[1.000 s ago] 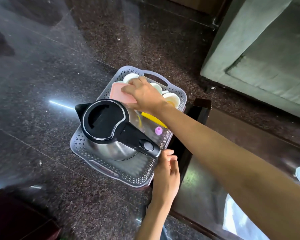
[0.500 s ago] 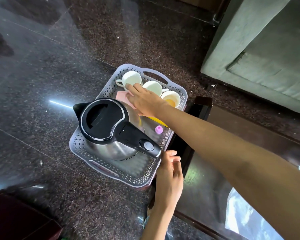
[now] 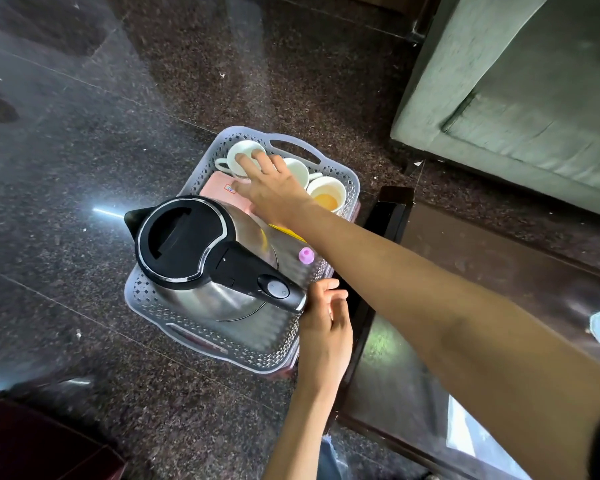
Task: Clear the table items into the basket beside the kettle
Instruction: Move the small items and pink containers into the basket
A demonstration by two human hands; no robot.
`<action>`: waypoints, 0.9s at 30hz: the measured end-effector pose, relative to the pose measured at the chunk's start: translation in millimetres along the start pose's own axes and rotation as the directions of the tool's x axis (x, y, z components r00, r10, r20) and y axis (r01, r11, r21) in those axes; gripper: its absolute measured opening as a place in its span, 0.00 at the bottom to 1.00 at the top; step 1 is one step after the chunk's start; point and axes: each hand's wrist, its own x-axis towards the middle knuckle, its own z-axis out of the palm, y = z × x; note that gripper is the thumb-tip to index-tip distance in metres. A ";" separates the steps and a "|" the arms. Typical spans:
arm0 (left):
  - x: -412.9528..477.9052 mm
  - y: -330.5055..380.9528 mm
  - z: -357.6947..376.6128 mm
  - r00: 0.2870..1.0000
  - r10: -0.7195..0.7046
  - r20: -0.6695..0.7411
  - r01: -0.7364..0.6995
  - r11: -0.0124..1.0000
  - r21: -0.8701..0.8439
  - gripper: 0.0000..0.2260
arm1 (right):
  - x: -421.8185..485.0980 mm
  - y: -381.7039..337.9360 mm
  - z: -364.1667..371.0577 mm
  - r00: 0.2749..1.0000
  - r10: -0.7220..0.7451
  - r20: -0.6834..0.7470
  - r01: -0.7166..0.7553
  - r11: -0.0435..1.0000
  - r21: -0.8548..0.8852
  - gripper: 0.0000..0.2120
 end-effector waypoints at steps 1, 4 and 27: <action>0.2 0.5 -0.1 1.000 0.002 -0.009 -0.002 1.000 -0.008 0.08 | -0.6 0.2 0.1 1.000 0.020 0.007 -0.020 1.000 0.020 0.20; -0.7 0.2 0.8 1.000 0.000 -0.019 -0.001 0.999 -0.042 0.08 | -9.1 5.4 -3.8 0.997 0.069 0.027 -0.073 0.987 0.144 0.26; -107.7 46.1 184.9 0.966 0.089 0.243 -0.103 0.994 0.046 0.09 | -416.6 114.4 21.3 0.382 0.923 -0.056 -0.672 0.319 0.668 0.14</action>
